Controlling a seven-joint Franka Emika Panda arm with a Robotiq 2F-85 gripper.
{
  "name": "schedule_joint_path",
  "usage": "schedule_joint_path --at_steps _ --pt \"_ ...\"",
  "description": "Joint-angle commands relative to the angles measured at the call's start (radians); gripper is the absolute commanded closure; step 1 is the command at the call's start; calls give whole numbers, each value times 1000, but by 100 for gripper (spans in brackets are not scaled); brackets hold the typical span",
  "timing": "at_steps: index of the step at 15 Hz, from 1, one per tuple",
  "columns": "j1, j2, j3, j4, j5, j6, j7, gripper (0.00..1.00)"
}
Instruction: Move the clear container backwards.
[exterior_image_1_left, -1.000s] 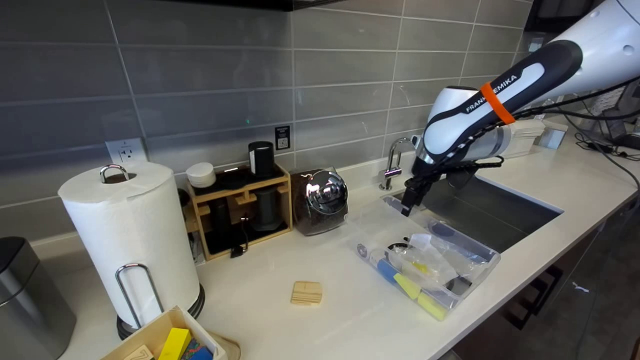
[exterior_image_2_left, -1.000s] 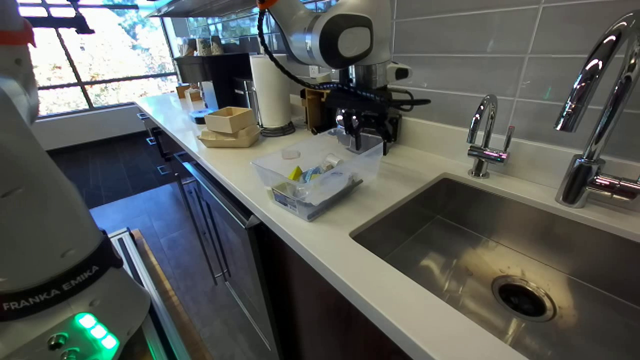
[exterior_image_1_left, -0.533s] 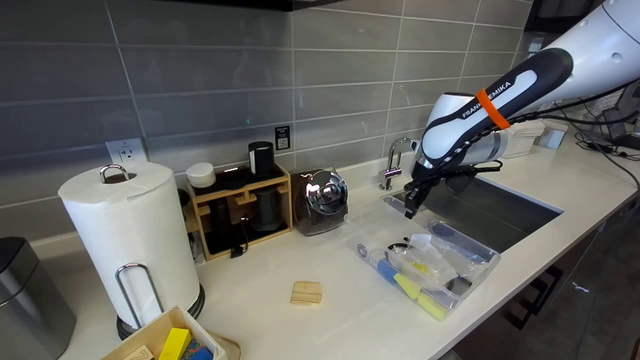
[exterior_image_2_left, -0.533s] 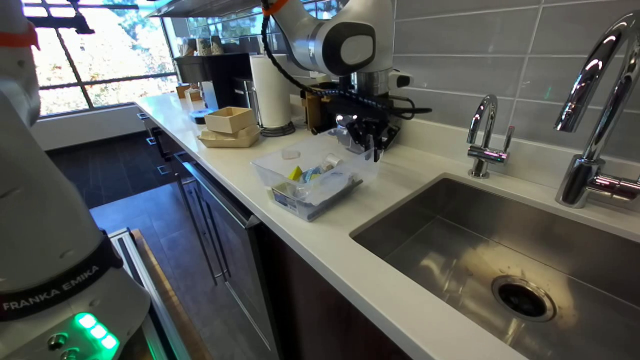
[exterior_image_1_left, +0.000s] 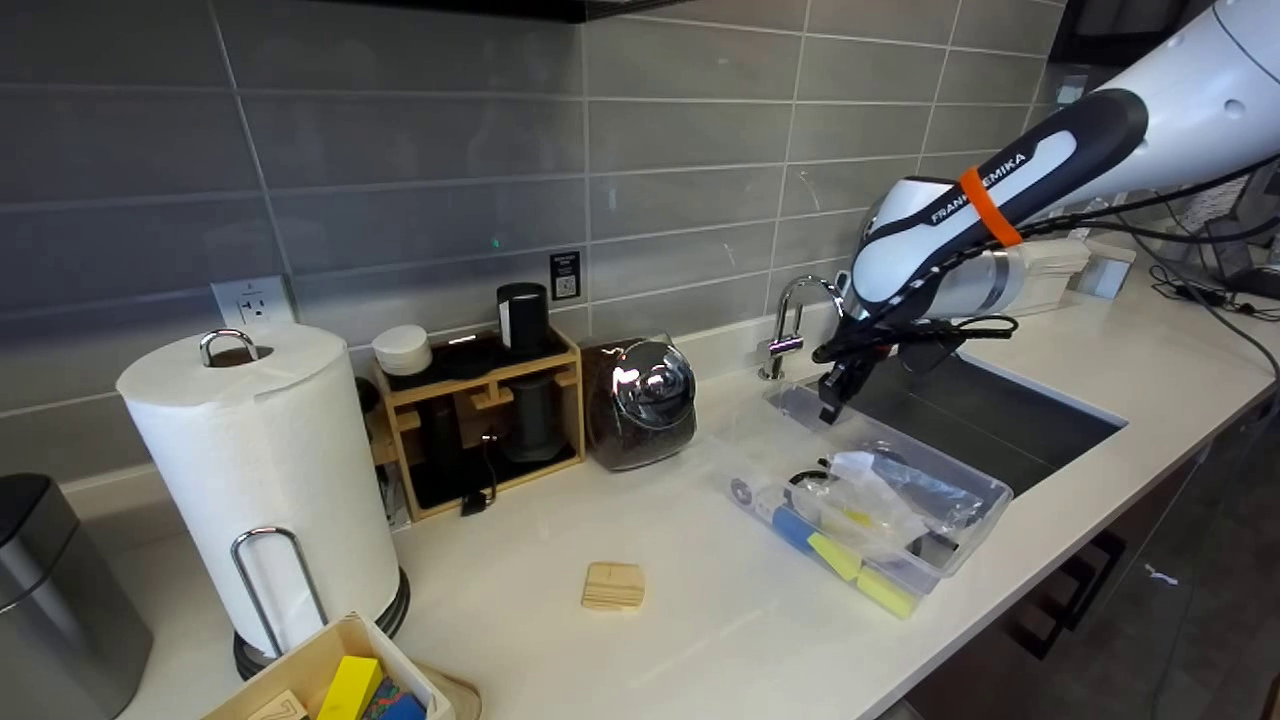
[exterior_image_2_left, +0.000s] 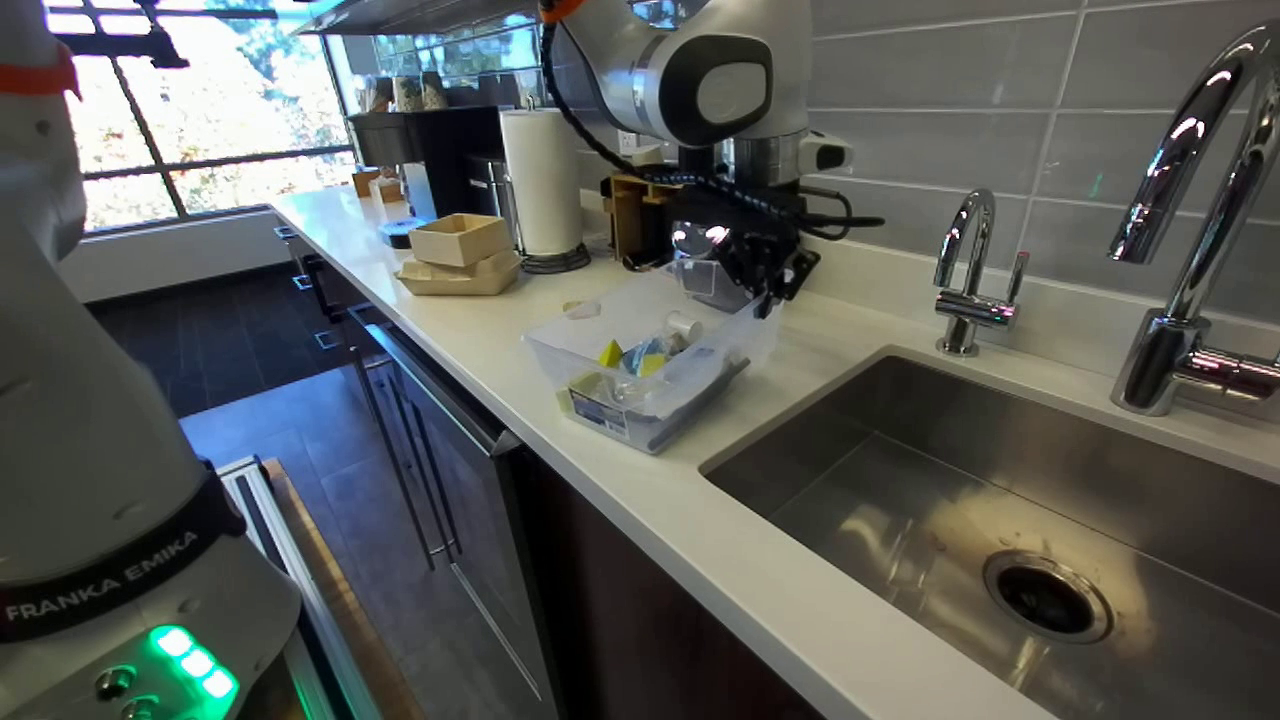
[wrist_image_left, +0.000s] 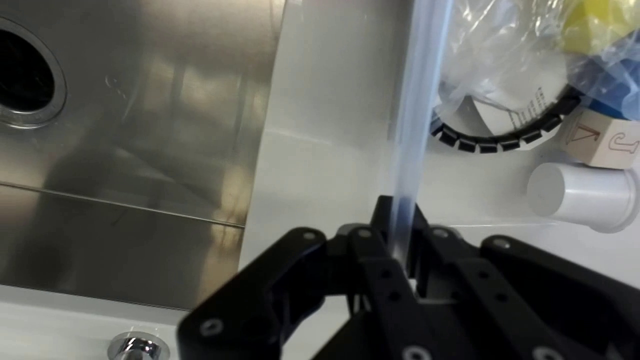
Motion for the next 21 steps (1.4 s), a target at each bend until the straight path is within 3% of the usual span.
schedule_joint_path --at_steps 1,3,7,8,21 --pt "-27 27 -4 49 37 -36 23 98" --pt "-21 5 -6 16 18 -9 19 93" --pt "-29 13 -6 31 31 -15 29 93" --pt "-29 14 -6 31 31 -15 30 98" --pt "-17 141 -31 213 19 -48 193 98"
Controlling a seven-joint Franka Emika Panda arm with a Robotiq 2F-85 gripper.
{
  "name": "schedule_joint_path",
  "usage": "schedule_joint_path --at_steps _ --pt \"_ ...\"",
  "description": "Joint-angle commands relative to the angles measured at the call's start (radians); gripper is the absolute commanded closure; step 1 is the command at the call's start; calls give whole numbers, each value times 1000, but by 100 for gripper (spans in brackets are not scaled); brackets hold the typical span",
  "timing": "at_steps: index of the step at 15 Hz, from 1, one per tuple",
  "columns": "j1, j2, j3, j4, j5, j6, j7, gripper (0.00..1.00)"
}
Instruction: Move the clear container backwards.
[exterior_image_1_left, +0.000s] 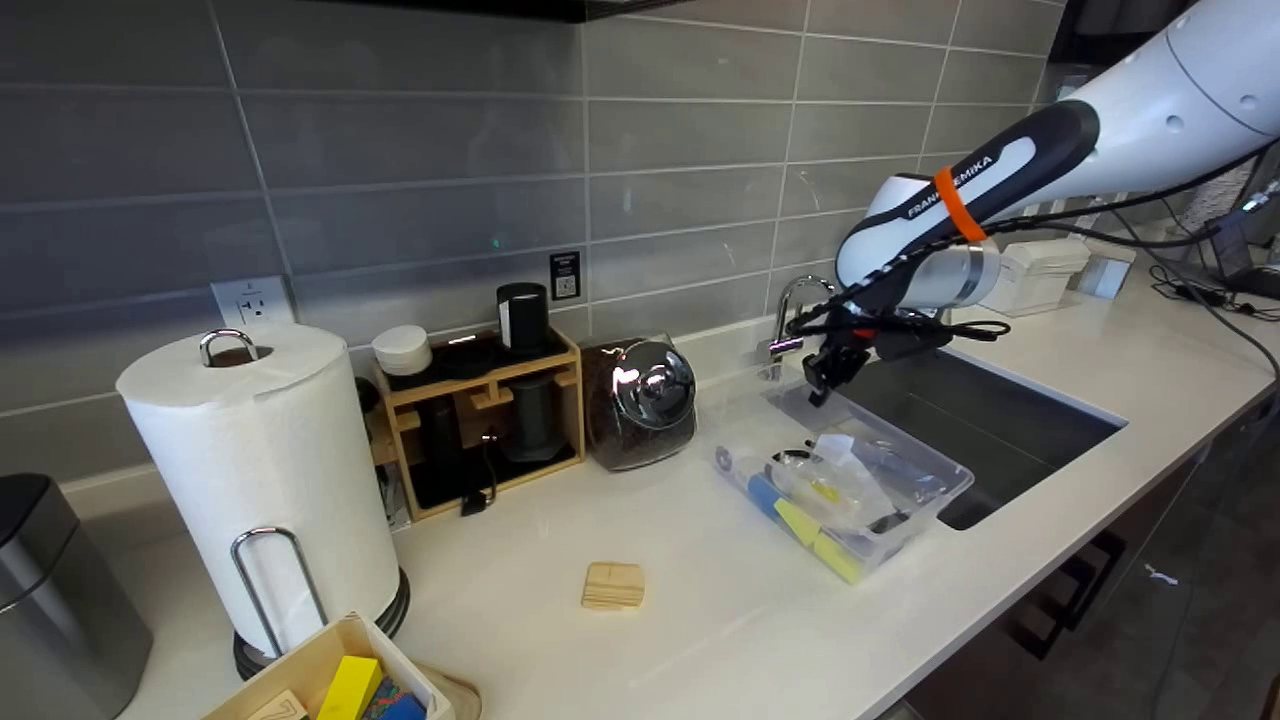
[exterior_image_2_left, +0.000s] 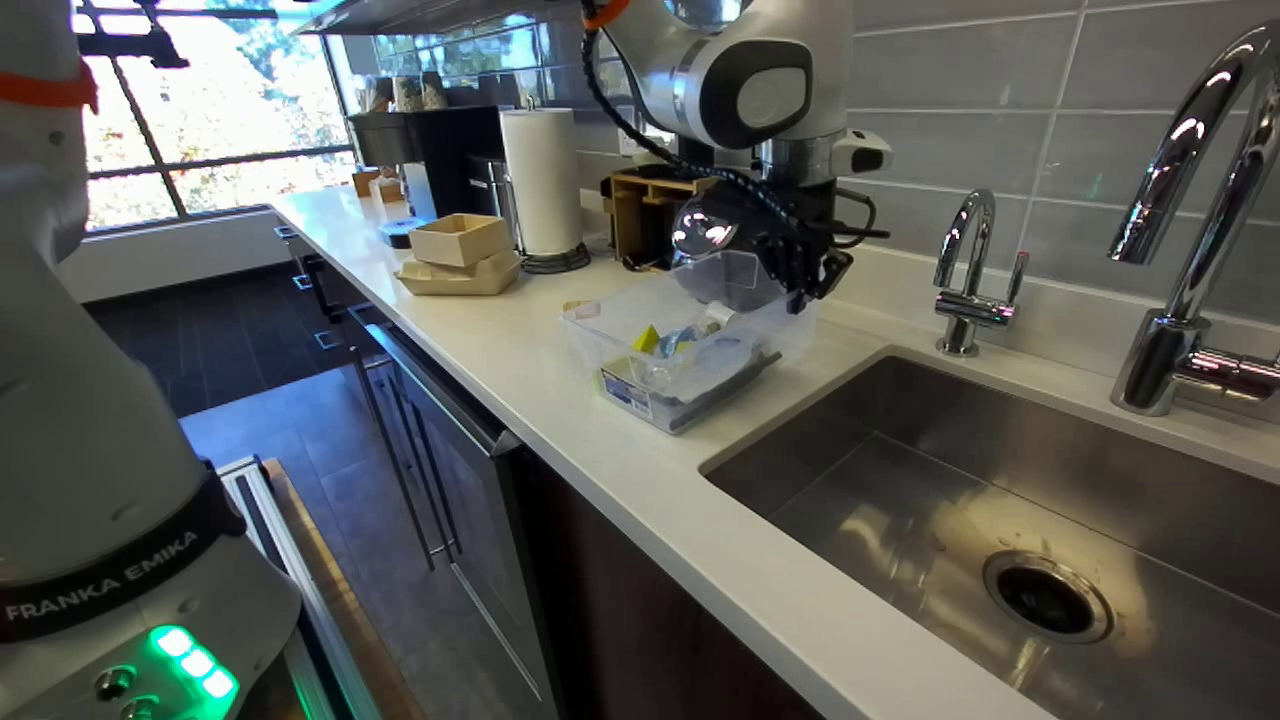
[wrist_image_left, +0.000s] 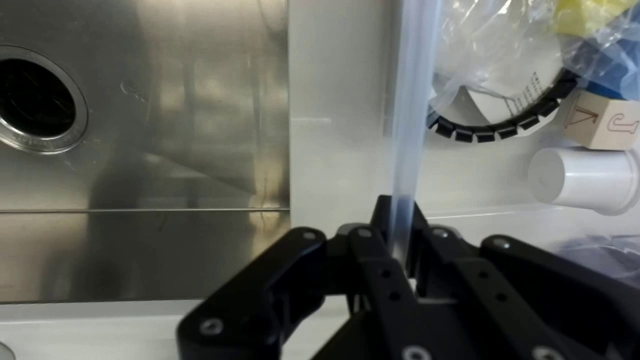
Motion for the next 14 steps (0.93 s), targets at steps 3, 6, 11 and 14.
schedule_joint_path --at_steps 3,6,11,14 --pt "-10 71 -36 115 -26 -52 25 98" --pt "-21 100 -27 161 -1 -59 21 98" --pt "-20 168 -3 274 20 -76 41 98" --pt "-16 228 -3 355 16 -56 80 98"
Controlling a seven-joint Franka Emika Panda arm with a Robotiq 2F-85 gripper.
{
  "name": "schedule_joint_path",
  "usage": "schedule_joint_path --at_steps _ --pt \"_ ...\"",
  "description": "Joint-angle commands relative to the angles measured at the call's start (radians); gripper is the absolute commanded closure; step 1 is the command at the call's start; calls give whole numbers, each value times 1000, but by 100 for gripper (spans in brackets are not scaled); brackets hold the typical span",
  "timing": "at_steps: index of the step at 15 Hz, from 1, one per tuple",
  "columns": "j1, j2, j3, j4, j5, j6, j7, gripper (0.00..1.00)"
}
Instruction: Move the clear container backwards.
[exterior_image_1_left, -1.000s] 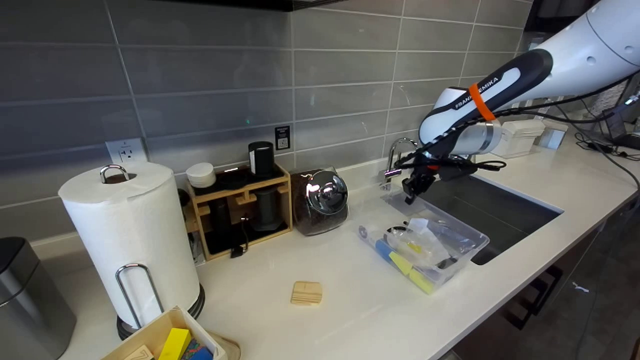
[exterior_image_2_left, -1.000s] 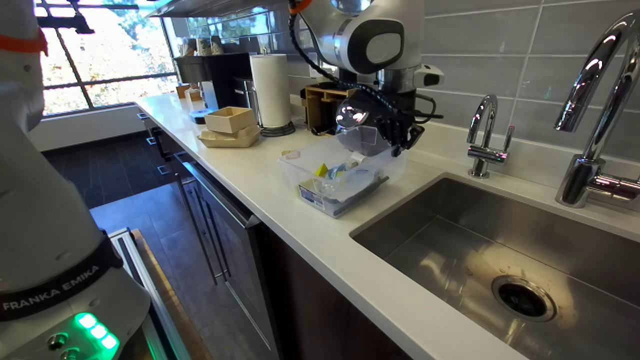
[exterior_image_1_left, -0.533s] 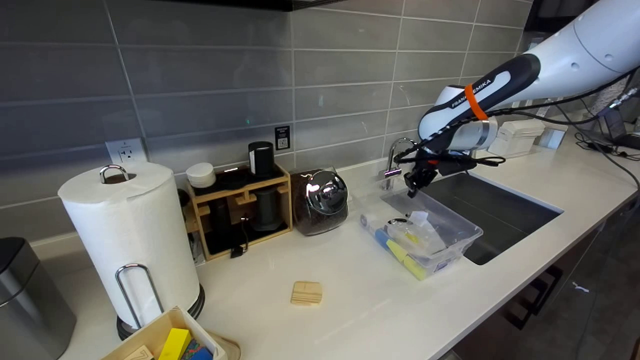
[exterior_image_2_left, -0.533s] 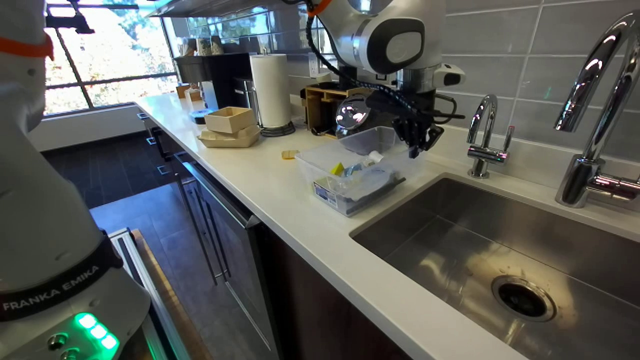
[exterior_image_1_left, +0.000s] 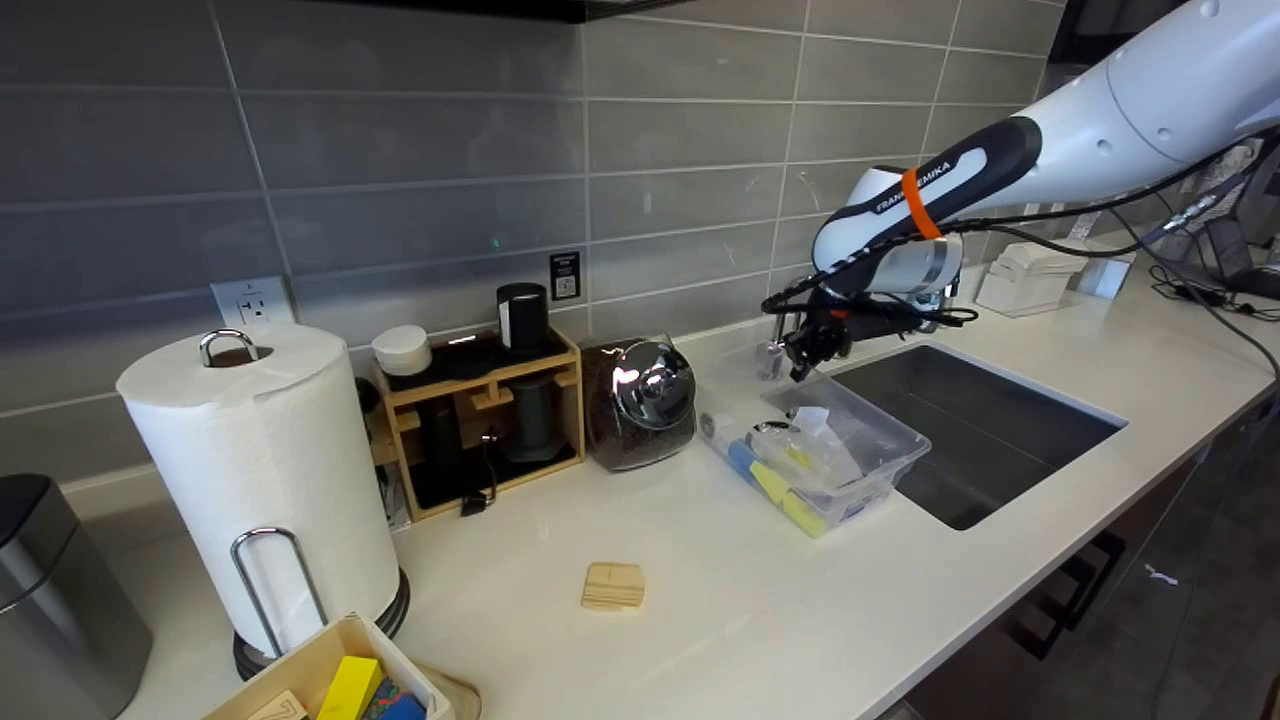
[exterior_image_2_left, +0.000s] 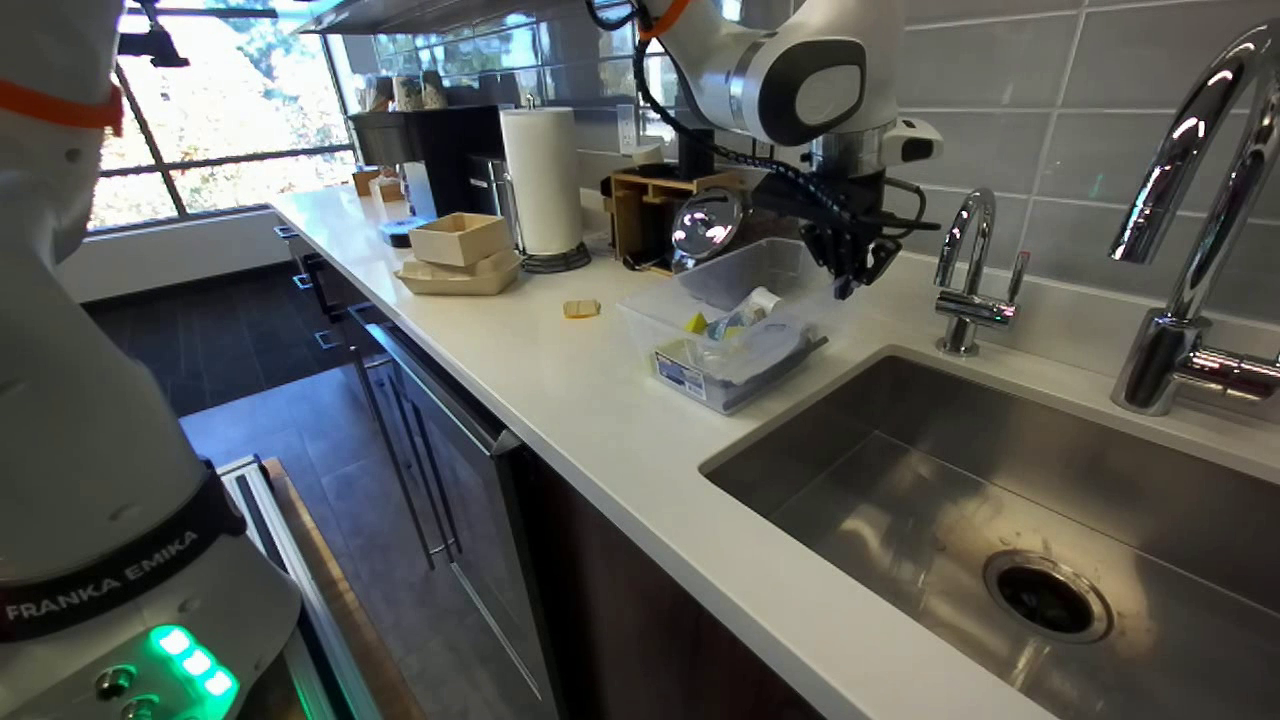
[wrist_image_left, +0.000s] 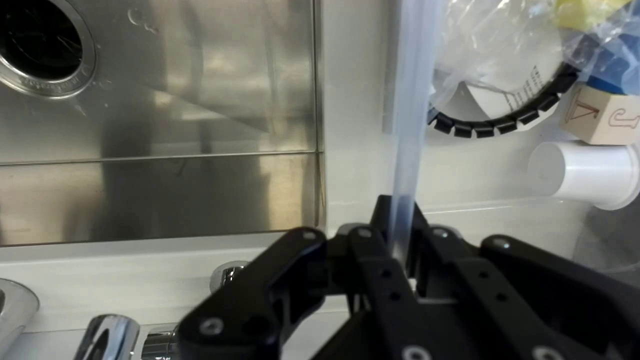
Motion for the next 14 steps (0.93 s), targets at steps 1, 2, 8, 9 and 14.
schedule_joint_path --at_steps 1,2,8,9,14 --pt "-1 98 3 138 15 -14 56 98" --pt "-3 116 7 164 18 -19 64 98" --pt "-6 206 25 283 18 -1 82 98" --pt "-6 219 23 302 16 0 83 98" --pt "-16 270 44 382 27 -1 75 98"
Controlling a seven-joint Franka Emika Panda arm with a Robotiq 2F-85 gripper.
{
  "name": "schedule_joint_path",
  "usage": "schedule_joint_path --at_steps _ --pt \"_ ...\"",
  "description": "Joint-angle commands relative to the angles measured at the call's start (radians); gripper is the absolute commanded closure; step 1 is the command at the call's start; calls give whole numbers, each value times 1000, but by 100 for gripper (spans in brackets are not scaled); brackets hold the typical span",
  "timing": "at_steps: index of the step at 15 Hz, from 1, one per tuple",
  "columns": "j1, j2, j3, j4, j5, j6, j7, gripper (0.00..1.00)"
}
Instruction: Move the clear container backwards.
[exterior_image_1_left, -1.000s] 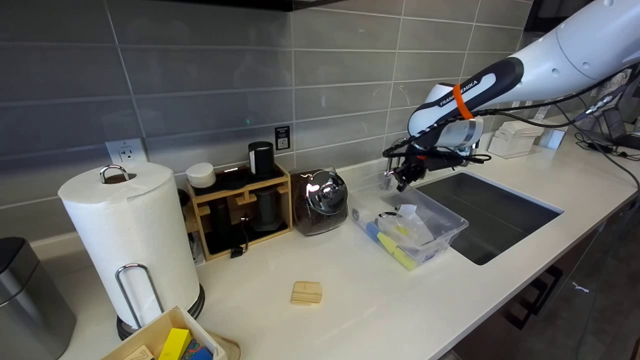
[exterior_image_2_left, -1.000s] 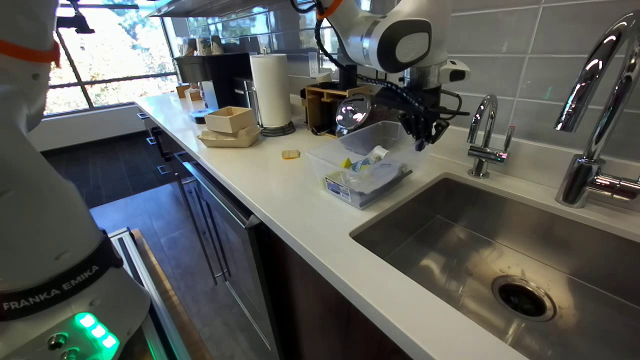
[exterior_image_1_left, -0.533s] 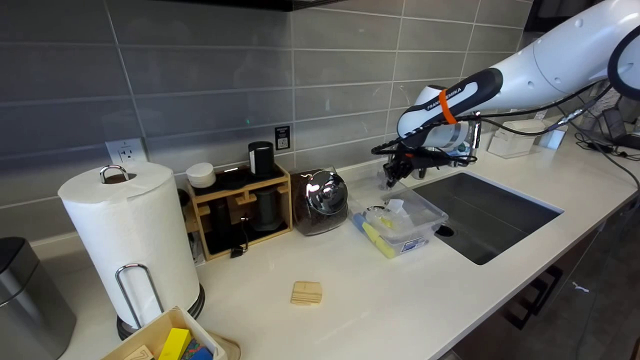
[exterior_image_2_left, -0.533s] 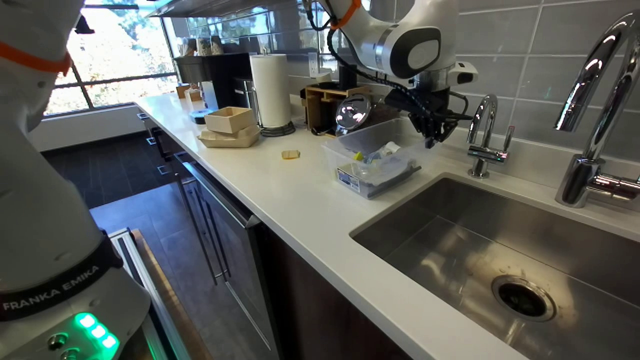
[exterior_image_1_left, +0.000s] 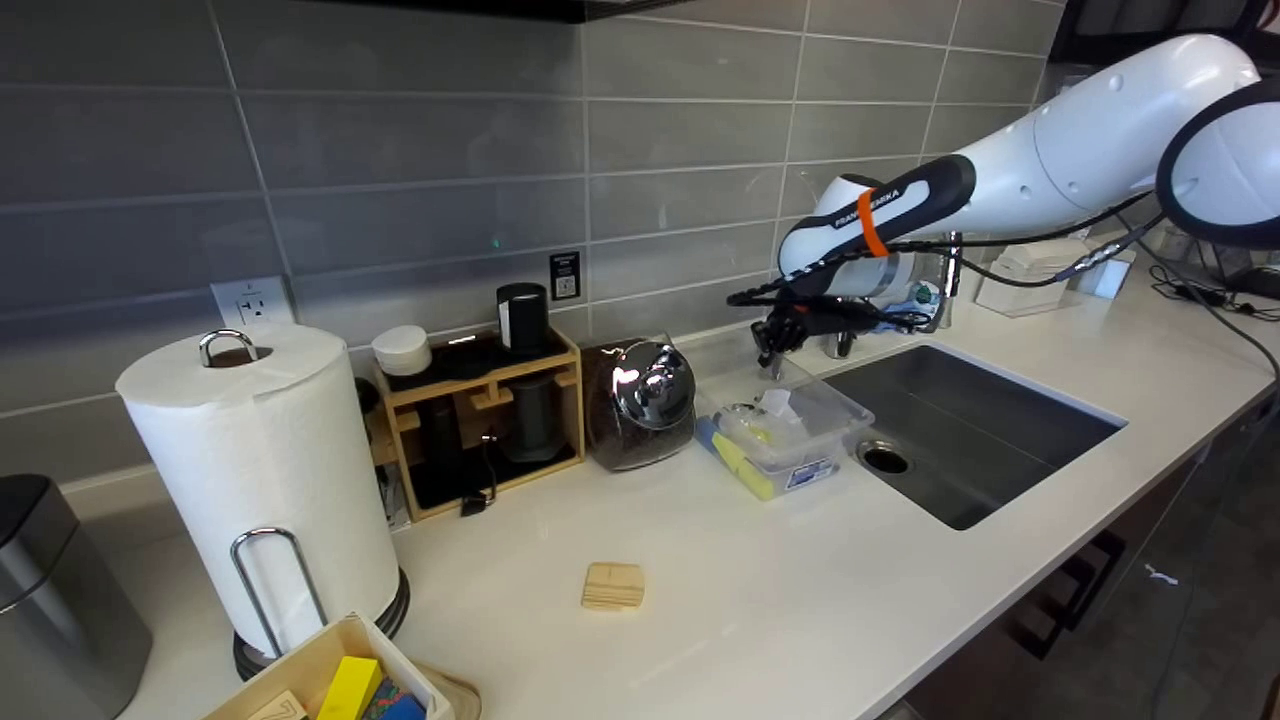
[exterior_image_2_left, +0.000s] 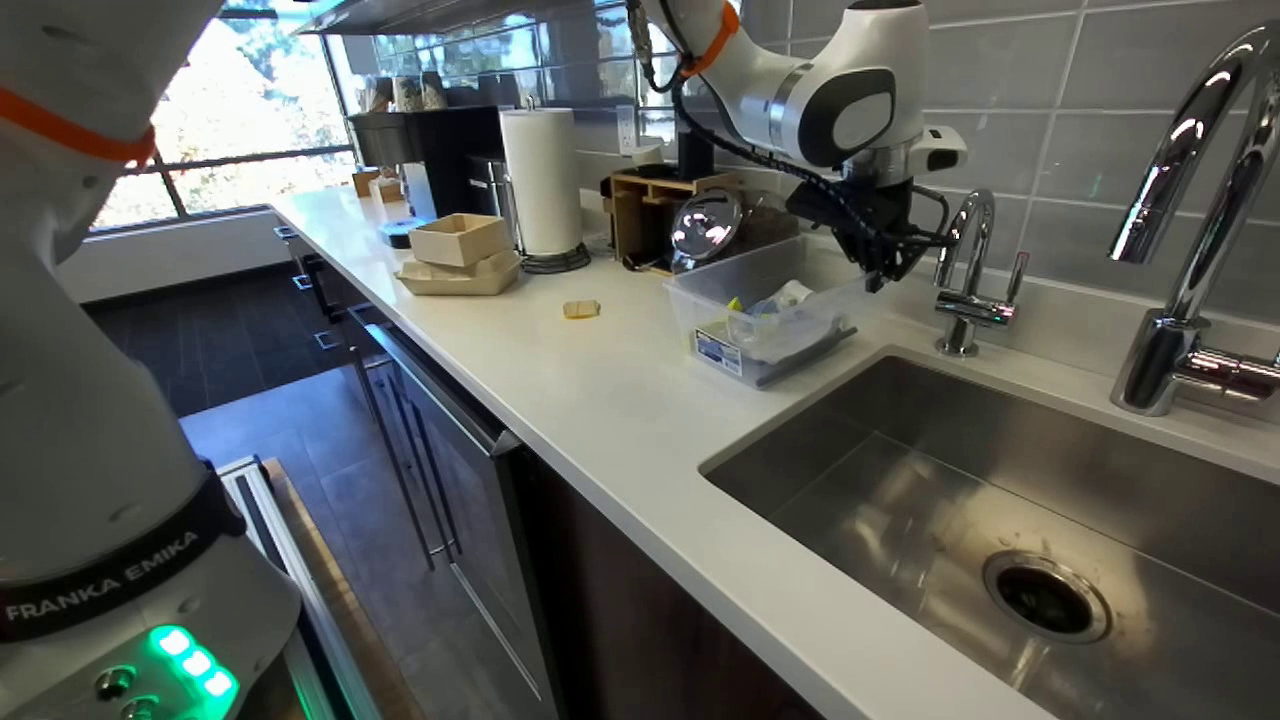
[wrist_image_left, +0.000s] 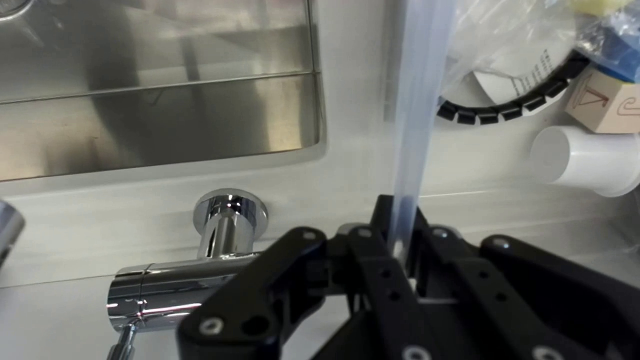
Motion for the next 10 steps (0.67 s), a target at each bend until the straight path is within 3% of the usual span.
schedule_joint_path --at_steps 1,4,5,7,10 --pt "-7 70 23 93 15 16 9 98" --pt "-8 91 26 124 14 -3 12 98" --pt "-10 95 27 131 14 -1 10 68" --pt "-11 87 27 136 13 -14 11 60" --pt "-16 33 30 102 17 -54 18 38"
